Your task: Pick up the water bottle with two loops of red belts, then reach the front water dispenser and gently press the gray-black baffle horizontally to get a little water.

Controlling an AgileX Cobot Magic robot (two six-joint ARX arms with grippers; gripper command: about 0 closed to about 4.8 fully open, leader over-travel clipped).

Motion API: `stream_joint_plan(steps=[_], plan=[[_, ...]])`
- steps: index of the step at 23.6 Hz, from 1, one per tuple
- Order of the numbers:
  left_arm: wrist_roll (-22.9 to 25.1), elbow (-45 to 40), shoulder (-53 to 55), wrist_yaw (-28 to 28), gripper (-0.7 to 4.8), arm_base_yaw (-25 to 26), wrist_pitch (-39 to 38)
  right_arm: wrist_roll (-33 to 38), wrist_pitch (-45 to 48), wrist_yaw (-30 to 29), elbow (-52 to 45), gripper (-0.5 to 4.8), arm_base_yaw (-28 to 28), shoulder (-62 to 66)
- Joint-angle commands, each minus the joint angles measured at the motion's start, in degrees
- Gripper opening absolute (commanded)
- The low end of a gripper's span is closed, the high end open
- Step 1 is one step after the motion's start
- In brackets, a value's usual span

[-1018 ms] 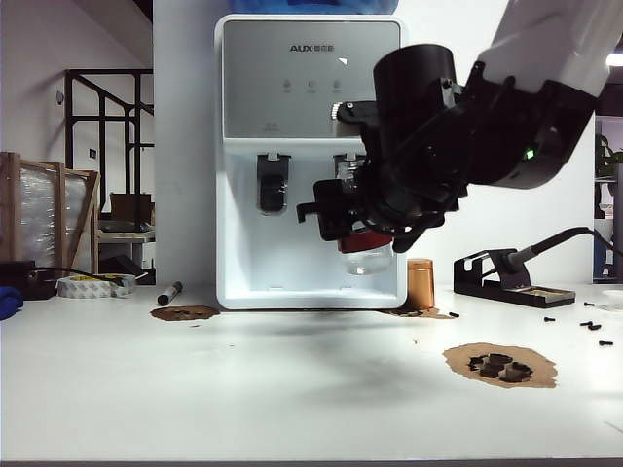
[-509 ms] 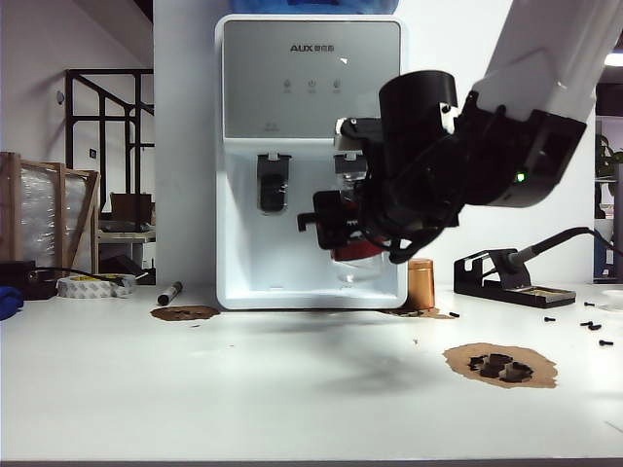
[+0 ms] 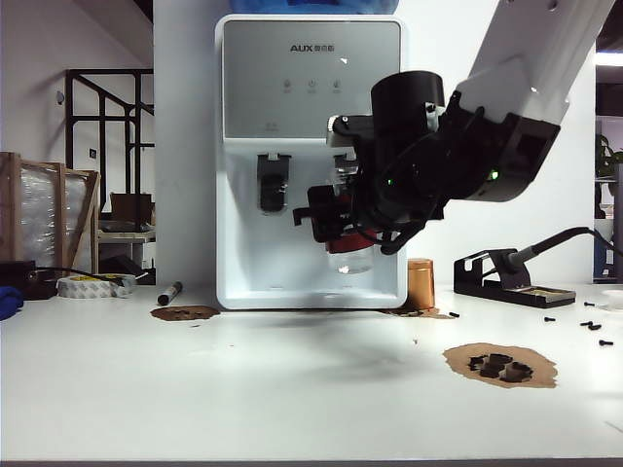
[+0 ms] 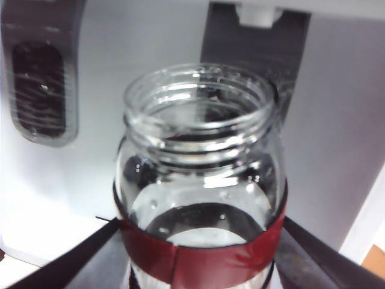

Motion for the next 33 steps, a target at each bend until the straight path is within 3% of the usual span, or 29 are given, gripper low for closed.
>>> stream_joint_plan(steps=[1, 33], plan=[[0.04, 0.24, 0.13, 0.11, -0.01, -0.02, 0.2, -0.13, 1.22, 0.04, 0.61, -0.04, -0.61, -0.28], [0.04, 0.26, 0.13, 4.0, -0.01, -0.02, 0.2, -3.72, 0.39, -1.03, 2.73, -0.04, -2.1, 0.0]])
